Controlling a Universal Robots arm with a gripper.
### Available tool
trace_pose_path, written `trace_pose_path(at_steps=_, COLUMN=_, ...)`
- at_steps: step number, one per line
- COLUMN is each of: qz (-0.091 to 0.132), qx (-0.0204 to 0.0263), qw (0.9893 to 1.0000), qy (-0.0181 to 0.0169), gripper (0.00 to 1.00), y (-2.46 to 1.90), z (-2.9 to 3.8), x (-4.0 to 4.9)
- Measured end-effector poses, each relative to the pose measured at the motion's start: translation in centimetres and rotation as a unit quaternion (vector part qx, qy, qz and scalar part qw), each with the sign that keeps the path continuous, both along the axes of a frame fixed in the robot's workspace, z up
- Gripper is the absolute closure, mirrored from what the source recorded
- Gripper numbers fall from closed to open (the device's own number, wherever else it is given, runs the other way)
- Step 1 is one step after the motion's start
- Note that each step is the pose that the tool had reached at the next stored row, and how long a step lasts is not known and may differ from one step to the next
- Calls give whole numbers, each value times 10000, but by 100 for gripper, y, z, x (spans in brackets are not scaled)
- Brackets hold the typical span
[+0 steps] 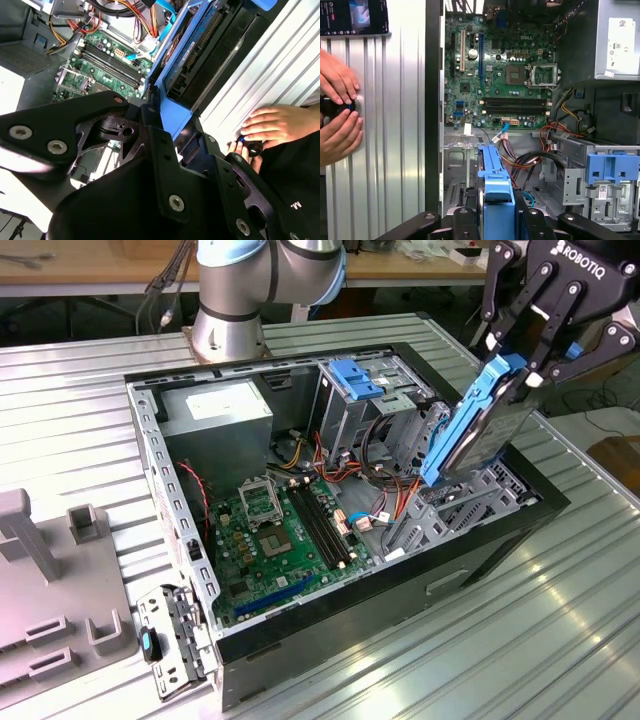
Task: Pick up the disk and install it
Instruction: 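Insert the disk into the insertion slot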
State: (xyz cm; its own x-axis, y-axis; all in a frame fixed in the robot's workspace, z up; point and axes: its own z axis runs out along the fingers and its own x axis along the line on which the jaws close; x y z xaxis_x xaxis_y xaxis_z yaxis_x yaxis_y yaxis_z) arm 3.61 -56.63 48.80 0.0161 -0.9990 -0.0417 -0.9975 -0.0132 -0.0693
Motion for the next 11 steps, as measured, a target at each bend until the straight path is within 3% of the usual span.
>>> trace_pose_path(at_steps=2, qz=-9, qx=0, qw=10000, qy=0, gripper=63, y=0, z=-55, x=13)
trace_pose_path(at_steps=11, qz=-61, qx=-4, qw=10000, qy=0, gripper=63, y=0, z=-170, x=73)
